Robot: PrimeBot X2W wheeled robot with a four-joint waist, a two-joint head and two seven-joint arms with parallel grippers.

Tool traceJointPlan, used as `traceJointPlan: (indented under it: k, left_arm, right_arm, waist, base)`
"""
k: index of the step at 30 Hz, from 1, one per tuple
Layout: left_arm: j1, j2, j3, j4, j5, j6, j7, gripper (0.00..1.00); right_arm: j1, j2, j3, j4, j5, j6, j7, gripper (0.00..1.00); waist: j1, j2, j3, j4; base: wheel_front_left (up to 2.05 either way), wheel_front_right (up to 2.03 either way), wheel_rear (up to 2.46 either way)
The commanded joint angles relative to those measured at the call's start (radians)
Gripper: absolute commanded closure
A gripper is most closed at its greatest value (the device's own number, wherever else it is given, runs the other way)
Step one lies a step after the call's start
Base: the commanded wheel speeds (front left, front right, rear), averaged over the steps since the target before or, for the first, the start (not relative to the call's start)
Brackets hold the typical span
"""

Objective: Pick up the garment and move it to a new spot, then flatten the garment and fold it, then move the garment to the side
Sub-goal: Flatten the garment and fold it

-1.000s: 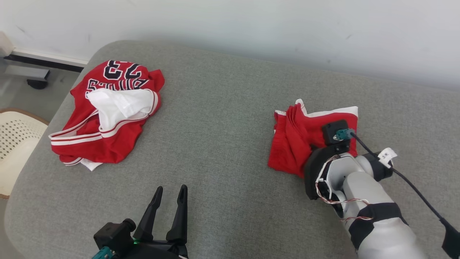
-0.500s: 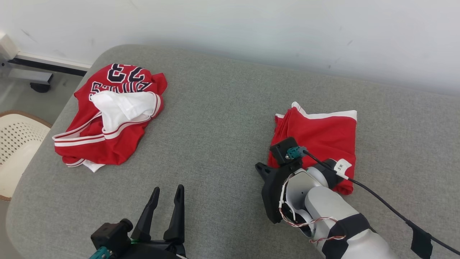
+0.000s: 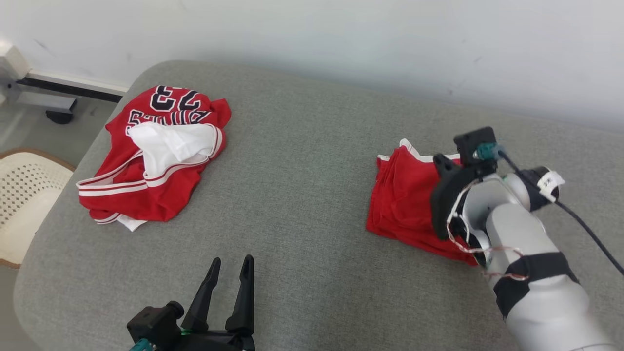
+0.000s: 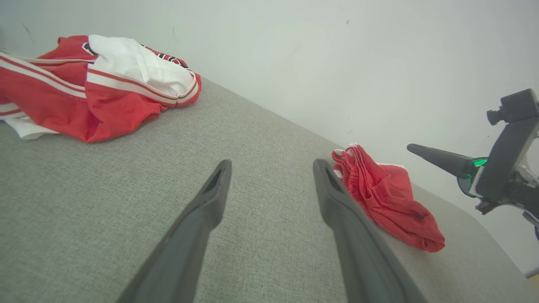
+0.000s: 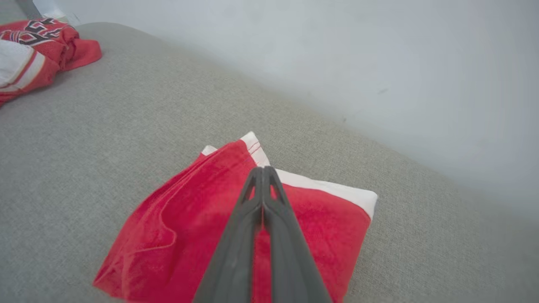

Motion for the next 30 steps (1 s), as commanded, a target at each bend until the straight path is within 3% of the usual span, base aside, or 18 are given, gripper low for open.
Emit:
traceJointPlan:
  k: [1,6,11,15,22,26,30]
  left_arm:
    - [-0.003,-0.004,-0.002,-0.003,0.001,-0.002,-0.004,0.0]
    - [-0.019,-0.009,-0.002,-0.001,0.001,-0.007,-0.005,0.0]
    - [-0.028,-0.012,0.005,0.006,0.001,-0.013,-0.007,0.0]
    - [-0.023,-0.014,0.012,0.011,0.004,-0.015,-0.008,0.0]
    - [-0.015,-0.02,0.015,0.021,0.006,-0.015,-0.007,0.0]
    - [-0.008,-0.017,0.018,0.02,0.009,-0.016,-0.007,0.0]
    - [0.004,-0.012,0.017,0.019,0.011,-0.014,-0.007,0.0]
  right_arm:
    - [0.026,0.005,-0.004,0.007,-0.023,0.0,-0.005,1.0]
    - [0.063,0.029,-0.066,0.06,-0.152,0.0,-0.051,1.0]
    - [0.084,0.067,-0.035,0.127,-0.192,0.0,-0.108,1.0]
    - [0.081,0.077,0.05,0.162,-0.149,0.0,-0.124,1.0]
    - [0.117,0.079,0.277,0.107,0.028,0.001,-0.088,1.0]
    - [0.124,0.078,0.333,0.08,0.067,0.001,-0.07,1.0]
    - [0.124,0.078,0.319,0.062,0.078,0.001,-0.077,1.0]
  waist:
    - [0.0,0.0,0.008,0.01]
    - [0.0,0.0,0.032,0.035]
    - [0.0,0.0,0.046,0.052]
    - [0.0,0.0,0.044,0.052]
    - [0.0,0.0,0.028,0.032]
    - [0.0,0.0,0.016,0.014]
    - [0.0,0.0,-0.001,-0.001]
  base:
    - [0.0,0.0,0.0]
    - [0.0,0.0,0.0]
    - [0.0,0.0,0.0]
    - [0.0,0.0,0.0]
    - [0.0,0.0,0.0]
    - [0.0,0.0,0.0]
    - [0.0,0.0,0.0]
